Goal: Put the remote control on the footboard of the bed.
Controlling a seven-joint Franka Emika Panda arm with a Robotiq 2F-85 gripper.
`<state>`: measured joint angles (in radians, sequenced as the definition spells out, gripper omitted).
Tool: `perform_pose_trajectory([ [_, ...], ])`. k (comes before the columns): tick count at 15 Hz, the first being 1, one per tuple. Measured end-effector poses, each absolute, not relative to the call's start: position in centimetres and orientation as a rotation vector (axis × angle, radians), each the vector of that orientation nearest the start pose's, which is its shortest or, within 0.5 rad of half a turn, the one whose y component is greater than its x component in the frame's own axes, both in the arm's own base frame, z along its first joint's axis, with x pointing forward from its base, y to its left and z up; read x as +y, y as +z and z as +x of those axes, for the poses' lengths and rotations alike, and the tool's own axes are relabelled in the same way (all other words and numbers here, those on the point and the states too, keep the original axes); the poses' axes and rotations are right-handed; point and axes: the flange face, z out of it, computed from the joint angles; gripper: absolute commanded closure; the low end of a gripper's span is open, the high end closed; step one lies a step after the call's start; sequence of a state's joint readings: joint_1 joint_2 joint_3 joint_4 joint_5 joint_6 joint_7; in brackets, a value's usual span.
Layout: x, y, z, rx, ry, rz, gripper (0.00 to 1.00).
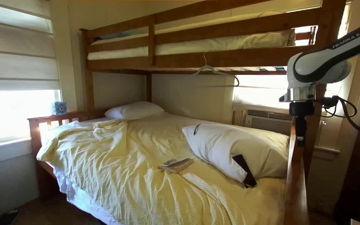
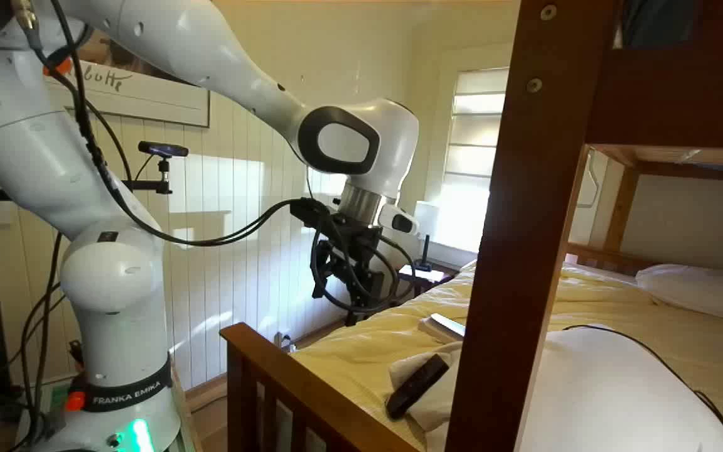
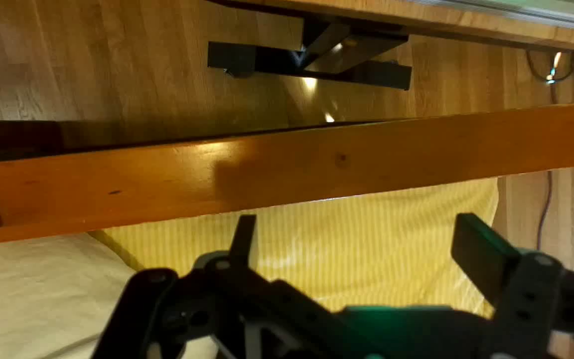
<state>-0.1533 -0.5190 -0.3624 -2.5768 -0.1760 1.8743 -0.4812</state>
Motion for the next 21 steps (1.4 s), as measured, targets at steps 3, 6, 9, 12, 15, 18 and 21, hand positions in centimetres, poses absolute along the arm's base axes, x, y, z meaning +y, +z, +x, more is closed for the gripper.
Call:
perform_pose_trajectory([
  [3, -18.9, 40.7, 31.1, -0.149, 0.265, -3.02, 0.0],
  [6, -18.9, 41.0, 31.7, -0.12, 0.209, -3.046, 0.0],
  [9, -19.1, 41.1, 34.2, -0.063, 0.053, -3.129, 0.0],
  [12, -18.6, 39.8, 37.7, -0.009, -0.004, -3.218, 0.0],
  [15, -17.9, 37.0, 41.3, 0.105, 0.06, -3.267, 0.0],
  [18, -18.1, 34.1, 44.0, 0.213, 0.142, -3.252, 0.0],
  [21, -18.6, 33.3, 45.1, 0.235, 0.16, -3.221, 0.0],
])
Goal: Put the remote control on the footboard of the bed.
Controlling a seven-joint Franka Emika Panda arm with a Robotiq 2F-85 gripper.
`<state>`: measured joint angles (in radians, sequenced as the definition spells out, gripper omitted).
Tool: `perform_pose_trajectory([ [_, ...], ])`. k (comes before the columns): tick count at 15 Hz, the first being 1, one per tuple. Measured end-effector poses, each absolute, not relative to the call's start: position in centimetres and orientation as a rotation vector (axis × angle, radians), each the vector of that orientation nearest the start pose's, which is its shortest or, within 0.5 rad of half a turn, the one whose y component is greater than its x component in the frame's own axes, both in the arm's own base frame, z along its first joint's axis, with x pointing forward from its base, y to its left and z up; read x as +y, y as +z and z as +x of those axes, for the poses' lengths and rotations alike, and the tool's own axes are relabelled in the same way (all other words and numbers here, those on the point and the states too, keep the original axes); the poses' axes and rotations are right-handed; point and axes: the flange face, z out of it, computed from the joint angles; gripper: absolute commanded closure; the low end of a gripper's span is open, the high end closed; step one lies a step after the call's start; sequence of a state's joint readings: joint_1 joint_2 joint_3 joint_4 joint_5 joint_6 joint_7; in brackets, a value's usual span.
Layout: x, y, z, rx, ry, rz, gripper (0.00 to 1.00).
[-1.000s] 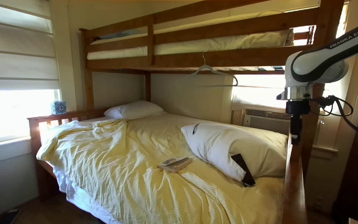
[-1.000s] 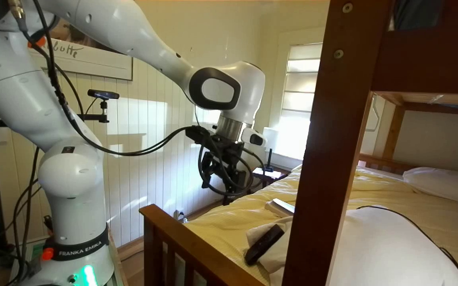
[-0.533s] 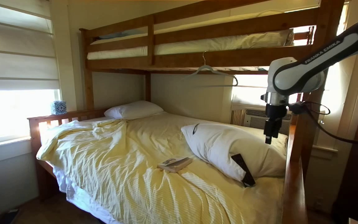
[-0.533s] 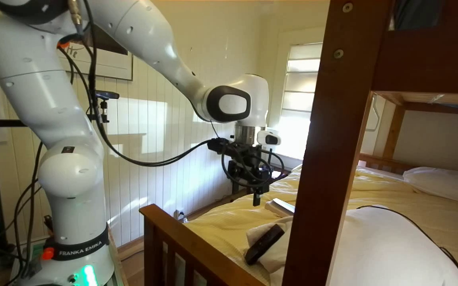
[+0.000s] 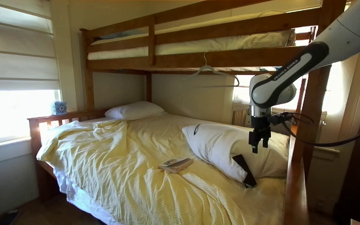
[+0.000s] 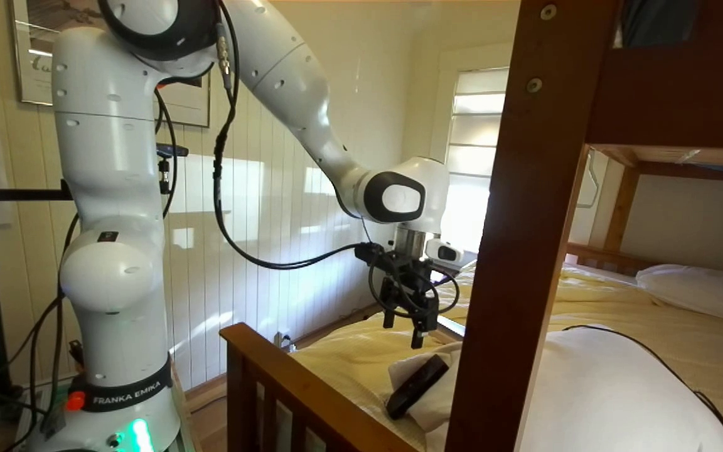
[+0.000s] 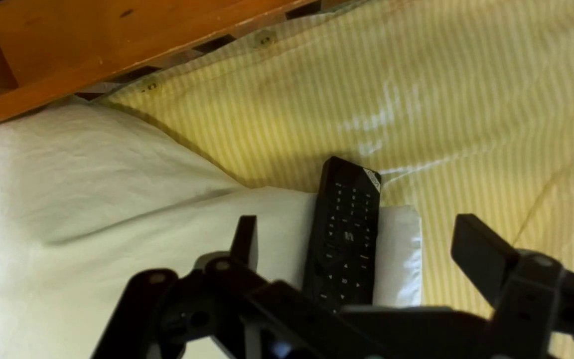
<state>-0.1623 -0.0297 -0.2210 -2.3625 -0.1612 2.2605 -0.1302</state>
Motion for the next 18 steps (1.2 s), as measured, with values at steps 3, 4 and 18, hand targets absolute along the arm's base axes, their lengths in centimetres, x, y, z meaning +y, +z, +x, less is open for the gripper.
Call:
perform_pose_trajectory([
  [3, -18.7, 33.5, 45.3, 0.239, 0.161, -3.22, 0.0],
  [4, -18.8, 33.6, 45.3, 0.239, 0.161, -3.22, 0.0],
  [18, -21.7, 28.8, 43.7, 0.602, 0.196, -3.317, 0.0],
])
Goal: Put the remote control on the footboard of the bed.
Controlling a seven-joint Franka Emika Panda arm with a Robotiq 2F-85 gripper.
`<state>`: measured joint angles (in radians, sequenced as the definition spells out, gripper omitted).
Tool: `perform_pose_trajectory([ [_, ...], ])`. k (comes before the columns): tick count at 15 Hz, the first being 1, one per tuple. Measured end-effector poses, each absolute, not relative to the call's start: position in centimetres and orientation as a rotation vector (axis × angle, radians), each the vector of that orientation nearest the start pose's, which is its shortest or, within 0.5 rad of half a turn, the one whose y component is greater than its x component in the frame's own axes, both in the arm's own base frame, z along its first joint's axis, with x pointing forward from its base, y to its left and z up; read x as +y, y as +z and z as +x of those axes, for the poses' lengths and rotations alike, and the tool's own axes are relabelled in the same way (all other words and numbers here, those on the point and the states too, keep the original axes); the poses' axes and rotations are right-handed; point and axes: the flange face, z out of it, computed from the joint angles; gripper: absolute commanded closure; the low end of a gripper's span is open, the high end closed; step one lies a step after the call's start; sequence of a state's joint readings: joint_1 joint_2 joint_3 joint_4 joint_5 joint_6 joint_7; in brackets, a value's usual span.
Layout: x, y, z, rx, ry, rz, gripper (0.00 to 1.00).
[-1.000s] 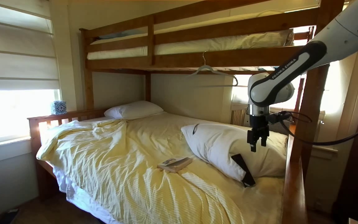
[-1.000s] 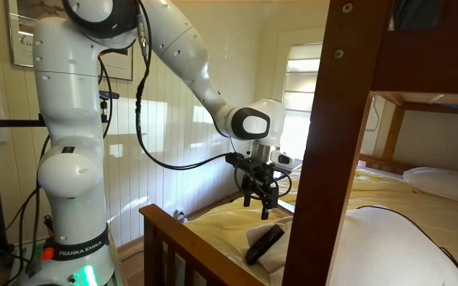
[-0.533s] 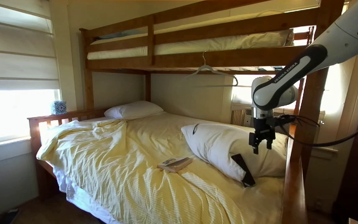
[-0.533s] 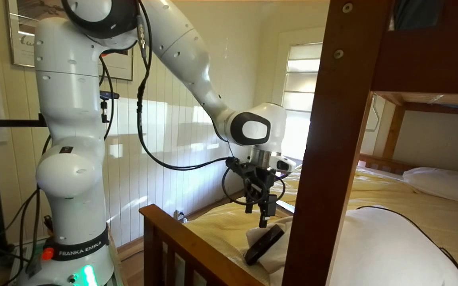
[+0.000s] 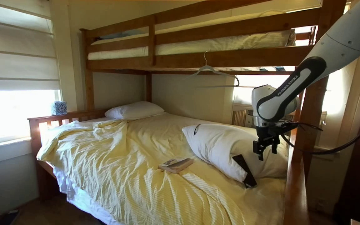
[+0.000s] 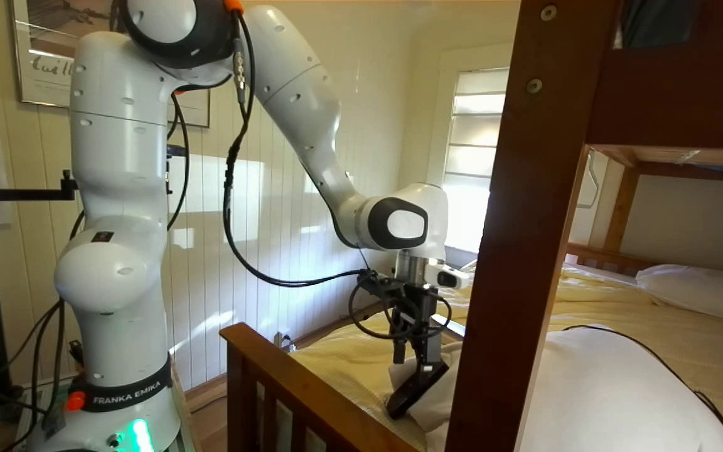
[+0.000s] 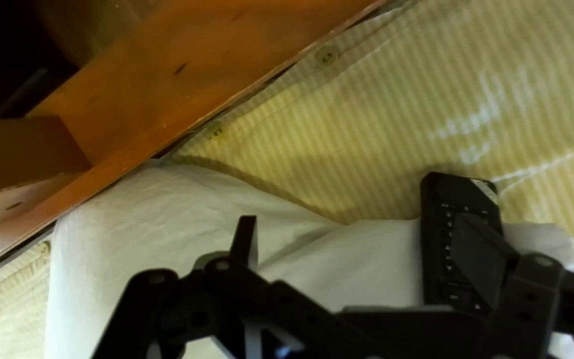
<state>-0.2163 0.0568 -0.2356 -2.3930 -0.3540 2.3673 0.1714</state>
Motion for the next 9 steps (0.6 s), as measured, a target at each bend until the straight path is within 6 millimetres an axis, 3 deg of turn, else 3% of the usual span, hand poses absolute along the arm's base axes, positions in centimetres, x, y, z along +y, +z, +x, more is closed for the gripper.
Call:
perform_pose_trajectory([
  [6, -21.7, 28.2, 44.4, 0.579, 0.215, -3.407, 0.0],
  [9, -21.4, 28.4, 45.4, 0.555, 0.051, -3.409, 0.0],
])
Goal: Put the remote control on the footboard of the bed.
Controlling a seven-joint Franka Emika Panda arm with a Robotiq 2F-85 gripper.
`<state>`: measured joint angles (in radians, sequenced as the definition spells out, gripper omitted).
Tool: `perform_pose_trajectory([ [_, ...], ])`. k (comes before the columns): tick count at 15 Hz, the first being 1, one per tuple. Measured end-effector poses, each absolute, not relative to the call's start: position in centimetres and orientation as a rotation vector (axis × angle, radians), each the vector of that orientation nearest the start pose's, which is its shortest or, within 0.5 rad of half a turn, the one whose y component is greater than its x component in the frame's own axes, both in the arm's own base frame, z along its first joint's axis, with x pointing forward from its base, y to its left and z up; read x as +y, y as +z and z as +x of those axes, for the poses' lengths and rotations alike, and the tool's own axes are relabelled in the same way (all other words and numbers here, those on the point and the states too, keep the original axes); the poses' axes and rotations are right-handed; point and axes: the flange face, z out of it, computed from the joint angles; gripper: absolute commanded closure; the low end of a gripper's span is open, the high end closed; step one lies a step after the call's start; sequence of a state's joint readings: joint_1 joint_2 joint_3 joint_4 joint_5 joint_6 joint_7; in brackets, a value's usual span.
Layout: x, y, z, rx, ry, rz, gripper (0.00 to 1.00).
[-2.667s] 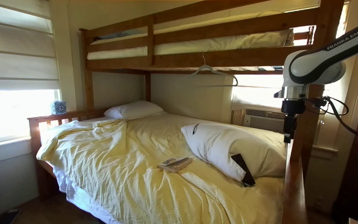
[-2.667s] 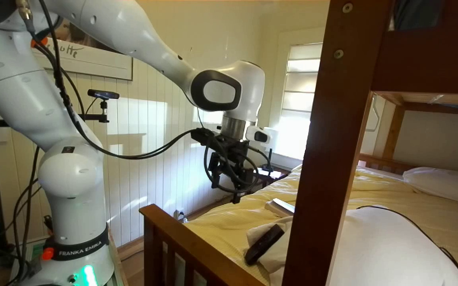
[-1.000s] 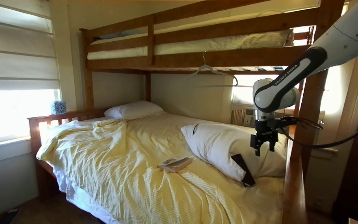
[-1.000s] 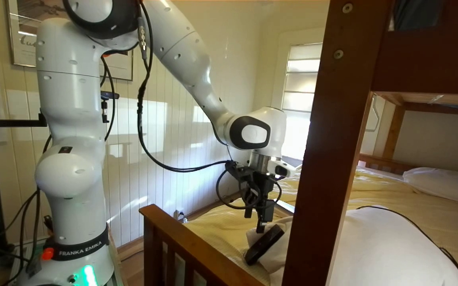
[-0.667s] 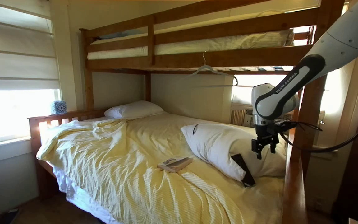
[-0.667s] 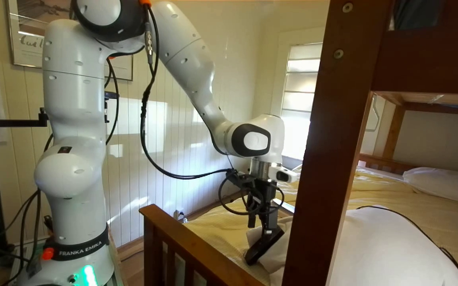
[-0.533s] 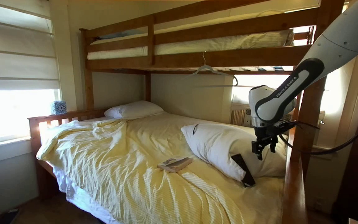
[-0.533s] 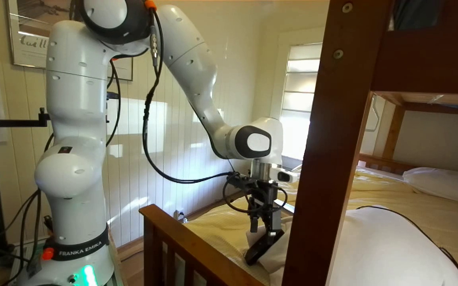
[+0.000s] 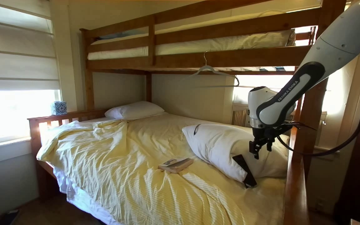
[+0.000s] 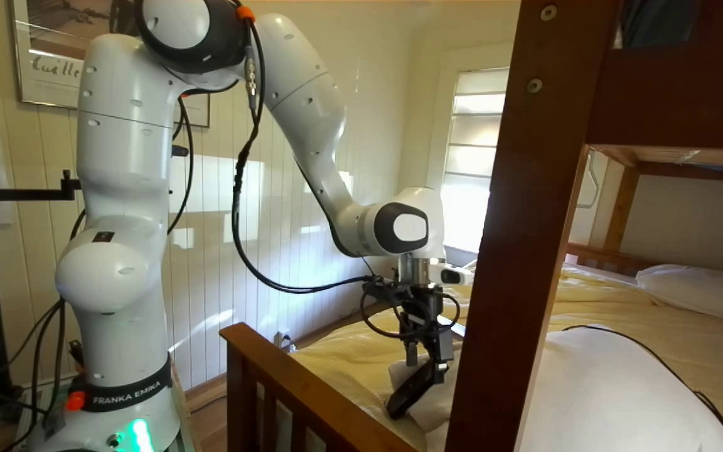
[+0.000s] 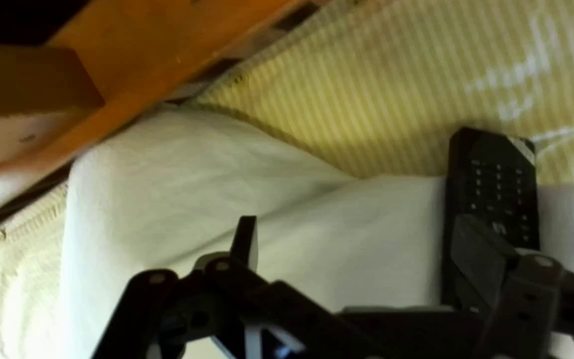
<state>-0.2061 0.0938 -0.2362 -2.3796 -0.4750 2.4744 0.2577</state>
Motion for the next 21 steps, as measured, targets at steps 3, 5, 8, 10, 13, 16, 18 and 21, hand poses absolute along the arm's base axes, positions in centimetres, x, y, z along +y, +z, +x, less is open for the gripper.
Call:
perform_pose_trajectory([
  [3, -20.8, 28.0, 47.0, 0.523, -0.229, -3.378, 0.0],
  [5, -20.3, 27.3, 47.5, 0.491, -0.338, -3.356, 0.0],
  [8, -18.8, 25.6, 48.2, 0.422, -0.375, -3.344, 0.0],
  [10, -17.2, 24.5, 48.8, 0.355, -0.377, -3.343, 0.0],
  [13, -15.0, 23.4, 49.5, 0.281, -0.368, -3.345, 0.0],
  [16, -14.4, 23.1, 49.5, 0.33, -0.358, -3.356, 0.0],
  [18, -14.4, 23.3, 49.5, 0.378, -0.378, -3.371, 0.0],
  [21, -14.4, 23.8, 49.3, 0.432, -0.405, -3.4, 0.0],
])
